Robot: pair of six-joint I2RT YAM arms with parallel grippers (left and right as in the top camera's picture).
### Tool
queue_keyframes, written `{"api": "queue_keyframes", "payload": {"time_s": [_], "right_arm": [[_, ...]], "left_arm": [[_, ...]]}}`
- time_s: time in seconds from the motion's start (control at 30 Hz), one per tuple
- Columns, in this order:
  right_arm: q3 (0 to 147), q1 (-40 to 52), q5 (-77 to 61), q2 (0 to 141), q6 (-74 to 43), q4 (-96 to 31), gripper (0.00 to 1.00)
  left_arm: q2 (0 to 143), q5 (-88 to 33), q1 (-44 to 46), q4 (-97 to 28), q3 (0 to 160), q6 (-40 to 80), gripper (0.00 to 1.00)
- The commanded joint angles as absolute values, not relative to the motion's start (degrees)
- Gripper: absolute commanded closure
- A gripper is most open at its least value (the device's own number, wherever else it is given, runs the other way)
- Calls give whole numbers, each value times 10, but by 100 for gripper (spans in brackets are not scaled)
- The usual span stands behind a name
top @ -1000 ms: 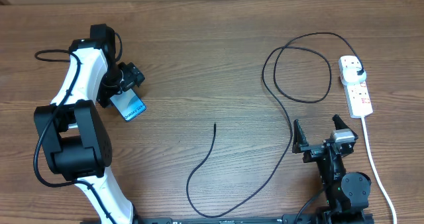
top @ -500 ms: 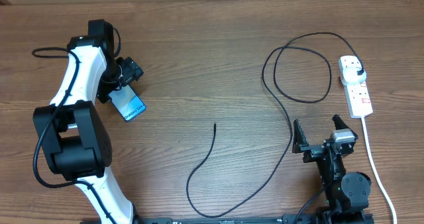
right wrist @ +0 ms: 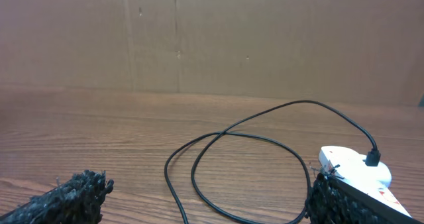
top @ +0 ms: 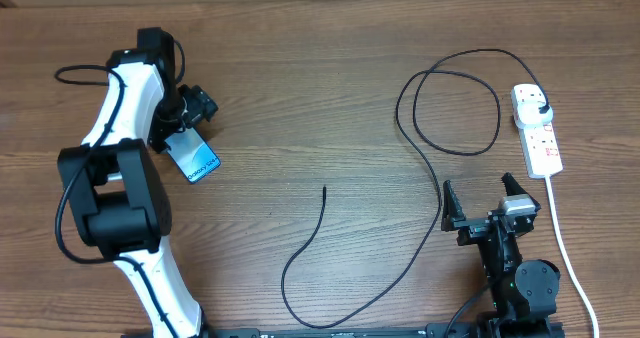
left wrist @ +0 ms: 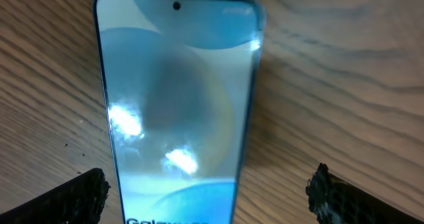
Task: Plug charger to phone and switch on socket
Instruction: 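Lower the left gripper onto the phone and align with it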
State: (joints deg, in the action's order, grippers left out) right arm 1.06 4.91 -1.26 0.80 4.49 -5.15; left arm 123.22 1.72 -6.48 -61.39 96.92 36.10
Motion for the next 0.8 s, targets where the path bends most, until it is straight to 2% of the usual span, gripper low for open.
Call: {"api": "queue_keyframes", "payload": {"time_s": [0.0, 0.77], "right_arm": [[4, 51, -11, 2, 46, -48, 0], [4, 51, -11, 2, 46, -48, 0]], "left_arm": [[1249, 40, -68, -617, 985, 369, 0], [1252, 49, -67, -621, 983, 367, 0]]}}
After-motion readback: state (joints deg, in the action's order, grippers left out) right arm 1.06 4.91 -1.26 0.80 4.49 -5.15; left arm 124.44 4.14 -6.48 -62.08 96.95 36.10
